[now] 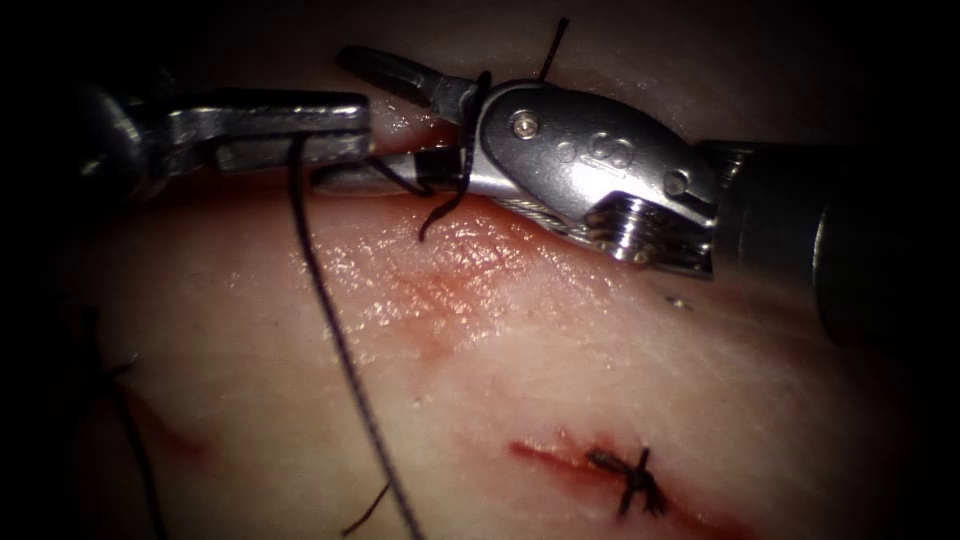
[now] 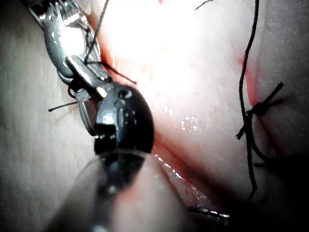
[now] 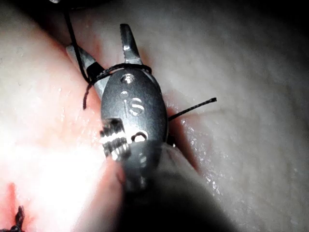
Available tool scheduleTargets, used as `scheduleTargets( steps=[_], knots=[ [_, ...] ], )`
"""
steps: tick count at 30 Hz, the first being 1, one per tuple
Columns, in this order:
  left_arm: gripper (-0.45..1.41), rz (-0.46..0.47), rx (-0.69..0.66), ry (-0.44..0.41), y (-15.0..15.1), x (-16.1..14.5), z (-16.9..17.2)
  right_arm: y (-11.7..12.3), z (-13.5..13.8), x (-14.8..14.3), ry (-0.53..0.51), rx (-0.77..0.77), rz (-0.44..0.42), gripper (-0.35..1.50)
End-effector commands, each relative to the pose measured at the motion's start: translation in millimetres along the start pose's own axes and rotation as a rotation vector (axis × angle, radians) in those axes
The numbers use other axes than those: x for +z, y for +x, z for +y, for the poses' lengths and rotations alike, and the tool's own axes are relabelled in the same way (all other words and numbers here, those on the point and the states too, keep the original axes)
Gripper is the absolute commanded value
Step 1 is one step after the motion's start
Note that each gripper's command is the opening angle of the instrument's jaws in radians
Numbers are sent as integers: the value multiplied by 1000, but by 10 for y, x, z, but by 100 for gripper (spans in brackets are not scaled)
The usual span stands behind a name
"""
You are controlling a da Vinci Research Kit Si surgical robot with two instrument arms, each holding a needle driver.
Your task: Wound Closure
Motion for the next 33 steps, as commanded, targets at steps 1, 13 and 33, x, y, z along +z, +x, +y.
scheduleTargets(
  steps=[1, 13, 33],
  knots=[
    [-45, 7, -27, 25, -11, 4, -2, 0, 2, 7, 9, -2, 3, 91],
    [-45, 34, -176, 182, -59, -1, -19, 3, -18, 14, 152, -17, 36, 84],
    [-45, 157, -284, 184, -113, -8, -22, 1, -34, 5, 357, 43, 96, 0]
  ],
)
